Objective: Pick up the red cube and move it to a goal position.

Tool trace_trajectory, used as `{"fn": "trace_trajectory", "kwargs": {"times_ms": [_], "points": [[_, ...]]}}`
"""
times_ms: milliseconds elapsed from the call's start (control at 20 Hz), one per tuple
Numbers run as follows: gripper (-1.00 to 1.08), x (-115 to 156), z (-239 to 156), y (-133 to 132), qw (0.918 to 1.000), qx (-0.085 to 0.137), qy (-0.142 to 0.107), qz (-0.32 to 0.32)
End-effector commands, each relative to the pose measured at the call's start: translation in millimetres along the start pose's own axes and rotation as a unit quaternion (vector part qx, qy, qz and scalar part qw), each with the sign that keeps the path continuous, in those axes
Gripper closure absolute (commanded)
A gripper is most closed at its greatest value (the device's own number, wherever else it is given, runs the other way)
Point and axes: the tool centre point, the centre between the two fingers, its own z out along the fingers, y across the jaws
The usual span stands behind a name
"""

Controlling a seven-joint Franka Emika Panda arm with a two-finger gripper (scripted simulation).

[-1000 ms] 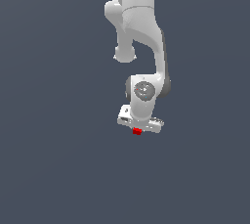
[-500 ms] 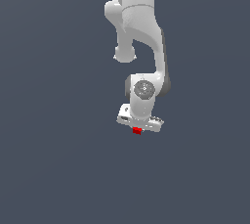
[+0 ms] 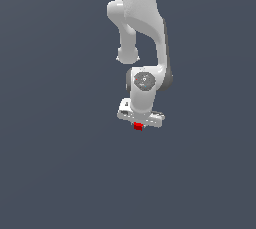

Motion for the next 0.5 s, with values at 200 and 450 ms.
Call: {"fn": "trace_trajectory", "kwargs": {"times_ms": [200, 450], "points": [[1.08, -28, -29, 21, 1.0000, 0.000, 0.000, 0.000], [1.08, -48, -50, 36, 1.0000, 0.000, 0.000, 0.000]]}}
